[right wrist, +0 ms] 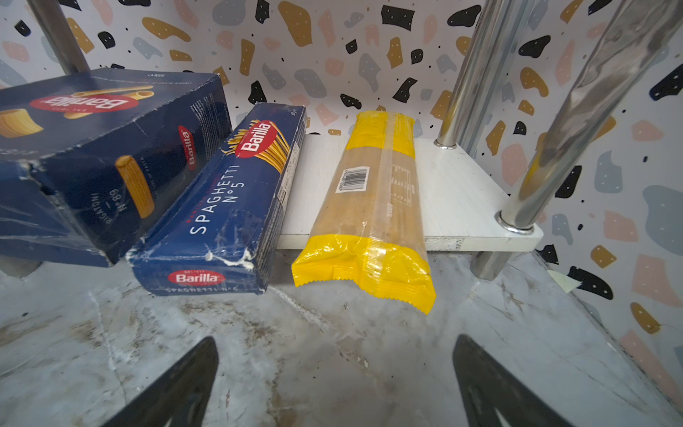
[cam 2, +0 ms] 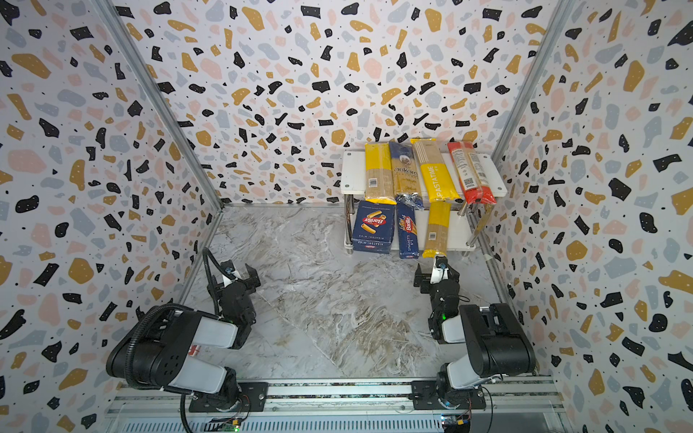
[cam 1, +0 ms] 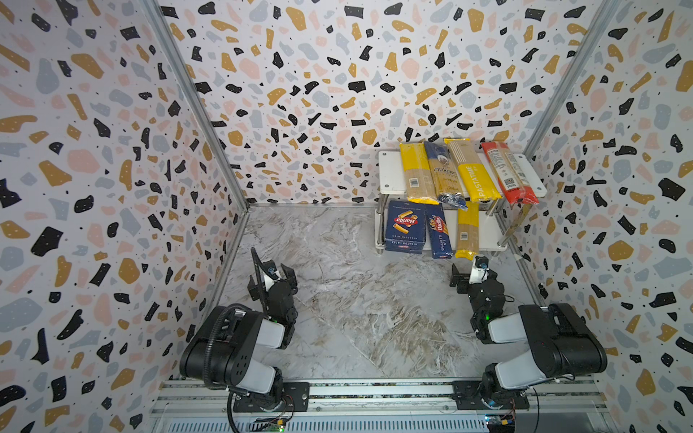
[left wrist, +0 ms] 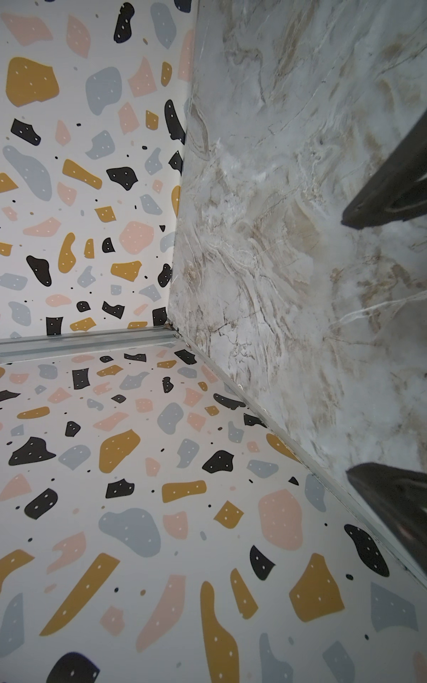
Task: Arrange pasta packages on shelves
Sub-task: Reset both arms
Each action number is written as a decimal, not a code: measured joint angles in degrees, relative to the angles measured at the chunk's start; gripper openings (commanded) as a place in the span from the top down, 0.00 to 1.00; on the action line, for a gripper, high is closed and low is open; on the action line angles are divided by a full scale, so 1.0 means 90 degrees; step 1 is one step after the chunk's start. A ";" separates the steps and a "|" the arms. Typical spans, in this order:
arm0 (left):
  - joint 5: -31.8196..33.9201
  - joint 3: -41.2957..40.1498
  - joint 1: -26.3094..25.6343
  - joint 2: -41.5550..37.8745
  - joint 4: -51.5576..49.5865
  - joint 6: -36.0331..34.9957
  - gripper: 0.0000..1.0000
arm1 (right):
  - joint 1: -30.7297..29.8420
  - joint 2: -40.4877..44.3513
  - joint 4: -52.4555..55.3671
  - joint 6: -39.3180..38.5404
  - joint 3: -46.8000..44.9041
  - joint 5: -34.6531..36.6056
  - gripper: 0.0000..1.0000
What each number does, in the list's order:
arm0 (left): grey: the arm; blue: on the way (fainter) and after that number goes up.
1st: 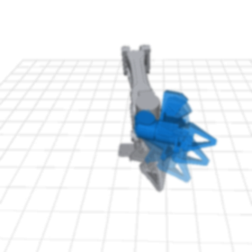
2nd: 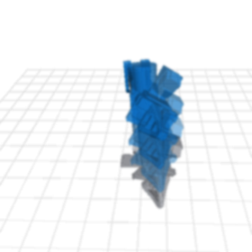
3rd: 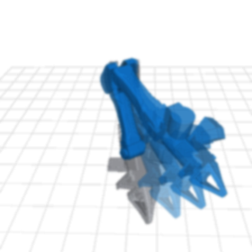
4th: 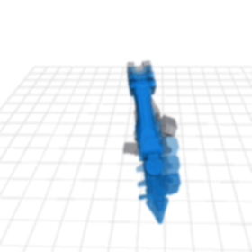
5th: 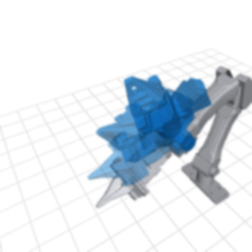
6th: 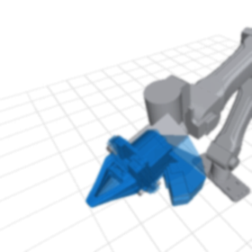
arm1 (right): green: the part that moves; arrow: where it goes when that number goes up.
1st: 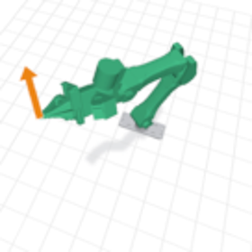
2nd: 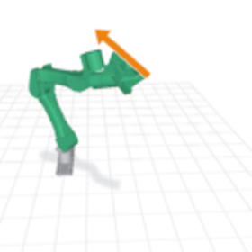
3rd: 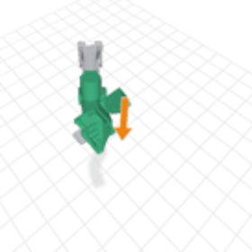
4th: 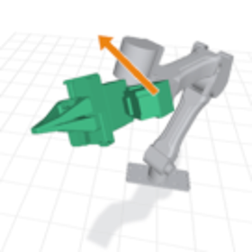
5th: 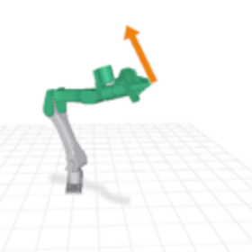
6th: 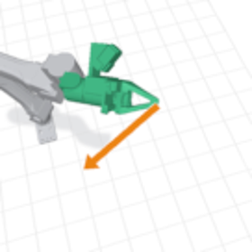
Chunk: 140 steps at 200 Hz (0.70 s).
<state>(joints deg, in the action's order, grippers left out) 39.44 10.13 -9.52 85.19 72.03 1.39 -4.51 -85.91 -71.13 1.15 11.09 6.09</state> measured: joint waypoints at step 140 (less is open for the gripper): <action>-0.0104 0.0000 0.0010 -0.0002 -0.0002 0.0087 0.00 | 0.0000 0.0000 0.0002 -0.0010 0.0000 0.0019 0.01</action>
<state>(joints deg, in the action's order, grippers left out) 38.50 10.13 -9.43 85.17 72.01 2.17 -4.51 -85.91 -71.11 1.06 11.09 6.26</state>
